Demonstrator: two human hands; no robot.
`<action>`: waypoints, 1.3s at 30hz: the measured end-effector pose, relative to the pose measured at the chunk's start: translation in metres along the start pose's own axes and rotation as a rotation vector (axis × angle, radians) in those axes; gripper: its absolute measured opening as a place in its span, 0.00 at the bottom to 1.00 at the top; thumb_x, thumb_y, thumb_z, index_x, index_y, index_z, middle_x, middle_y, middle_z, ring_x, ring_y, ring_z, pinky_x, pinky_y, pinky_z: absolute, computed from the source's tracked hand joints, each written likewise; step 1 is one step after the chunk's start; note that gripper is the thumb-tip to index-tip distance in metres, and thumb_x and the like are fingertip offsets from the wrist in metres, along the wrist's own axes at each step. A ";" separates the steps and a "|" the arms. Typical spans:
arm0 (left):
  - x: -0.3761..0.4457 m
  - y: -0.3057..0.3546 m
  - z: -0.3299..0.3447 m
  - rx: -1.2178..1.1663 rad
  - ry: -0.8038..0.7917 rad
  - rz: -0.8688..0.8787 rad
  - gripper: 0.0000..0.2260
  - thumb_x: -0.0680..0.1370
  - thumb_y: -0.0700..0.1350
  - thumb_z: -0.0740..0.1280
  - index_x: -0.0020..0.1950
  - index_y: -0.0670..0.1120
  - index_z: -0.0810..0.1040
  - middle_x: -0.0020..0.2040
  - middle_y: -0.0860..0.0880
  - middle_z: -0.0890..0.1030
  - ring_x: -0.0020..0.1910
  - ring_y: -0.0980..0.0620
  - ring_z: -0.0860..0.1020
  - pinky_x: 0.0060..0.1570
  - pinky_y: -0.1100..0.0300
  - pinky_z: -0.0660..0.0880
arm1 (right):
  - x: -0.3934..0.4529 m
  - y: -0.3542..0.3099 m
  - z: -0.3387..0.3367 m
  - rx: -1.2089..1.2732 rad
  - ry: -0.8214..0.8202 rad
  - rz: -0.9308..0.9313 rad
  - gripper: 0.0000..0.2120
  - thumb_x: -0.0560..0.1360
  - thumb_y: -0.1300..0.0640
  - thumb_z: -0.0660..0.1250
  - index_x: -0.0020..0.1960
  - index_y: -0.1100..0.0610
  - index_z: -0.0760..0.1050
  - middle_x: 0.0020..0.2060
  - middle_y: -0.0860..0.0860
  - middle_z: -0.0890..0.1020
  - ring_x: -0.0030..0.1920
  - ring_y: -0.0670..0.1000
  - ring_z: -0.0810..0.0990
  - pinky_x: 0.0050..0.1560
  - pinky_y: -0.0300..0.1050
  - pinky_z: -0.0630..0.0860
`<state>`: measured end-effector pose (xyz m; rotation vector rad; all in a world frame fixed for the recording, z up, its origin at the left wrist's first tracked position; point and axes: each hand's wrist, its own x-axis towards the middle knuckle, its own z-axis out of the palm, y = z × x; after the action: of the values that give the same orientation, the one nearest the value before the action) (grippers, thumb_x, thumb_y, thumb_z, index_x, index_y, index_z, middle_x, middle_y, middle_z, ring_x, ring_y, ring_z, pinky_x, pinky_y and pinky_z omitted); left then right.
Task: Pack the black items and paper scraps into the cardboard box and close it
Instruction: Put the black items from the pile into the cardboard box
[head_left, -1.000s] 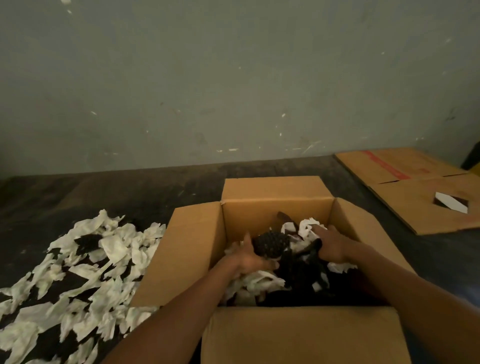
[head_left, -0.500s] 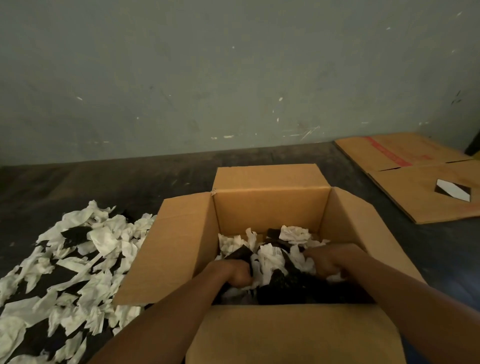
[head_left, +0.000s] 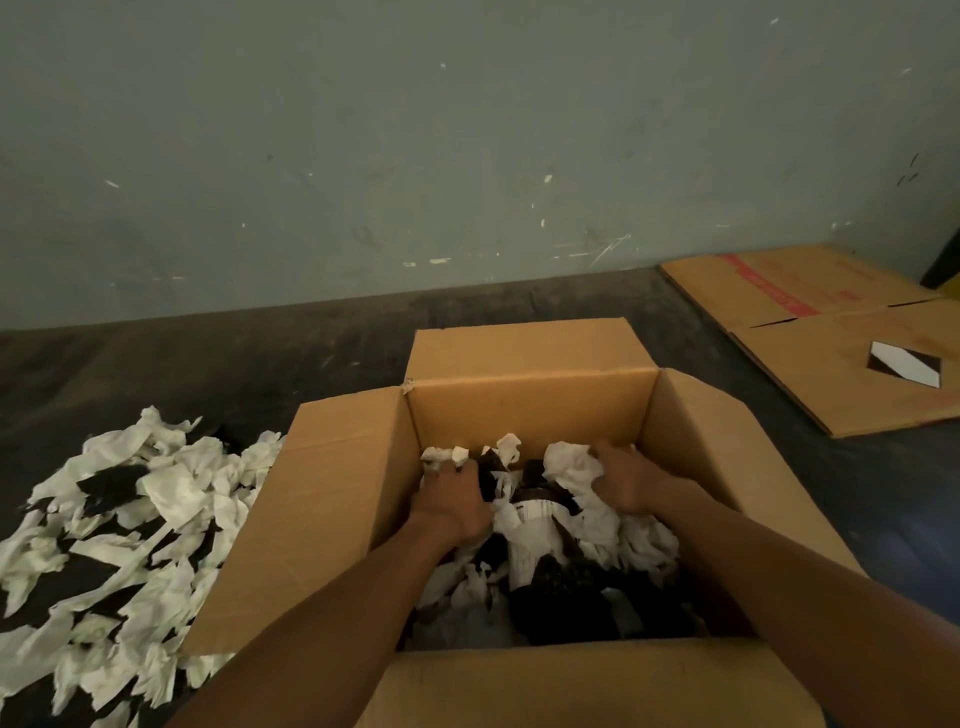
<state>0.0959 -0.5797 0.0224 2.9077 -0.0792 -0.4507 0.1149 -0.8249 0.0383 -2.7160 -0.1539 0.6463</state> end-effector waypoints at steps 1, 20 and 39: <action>0.002 -0.003 0.006 -0.045 -0.111 0.002 0.25 0.77 0.55 0.61 0.73 0.47 0.64 0.72 0.41 0.66 0.70 0.38 0.65 0.67 0.43 0.67 | 0.002 0.004 0.009 -0.080 -0.147 0.008 0.27 0.81 0.54 0.57 0.77 0.54 0.52 0.76 0.56 0.56 0.74 0.60 0.58 0.73 0.55 0.60; -0.060 0.019 -0.008 0.191 -0.898 0.170 0.20 0.80 0.53 0.63 0.70 0.48 0.74 0.64 0.45 0.77 0.57 0.44 0.79 0.57 0.48 0.79 | -0.095 -0.042 0.019 -0.591 -0.775 -0.182 0.23 0.82 0.54 0.55 0.76 0.55 0.61 0.74 0.55 0.65 0.72 0.57 0.65 0.69 0.52 0.64; -0.026 0.006 0.026 -0.072 -0.513 0.011 0.60 0.63 0.75 0.68 0.80 0.49 0.39 0.81 0.48 0.48 0.79 0.46 0.50 0.76 0.48 0.52 | -0.037 -0.012 0.005 -0.427 -0.540 0.075 0.42 0.74 0.50 0.70 0.79 0.49 0.48 0.75 0.54 0.62 0.69 0.57 0.70 0.66 0.50 0.71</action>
<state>0.0627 -0.5878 0.0070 2.6460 -0.1479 -1.1570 0.0788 -0.8191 0.0537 -2.8712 -0.3566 1.5116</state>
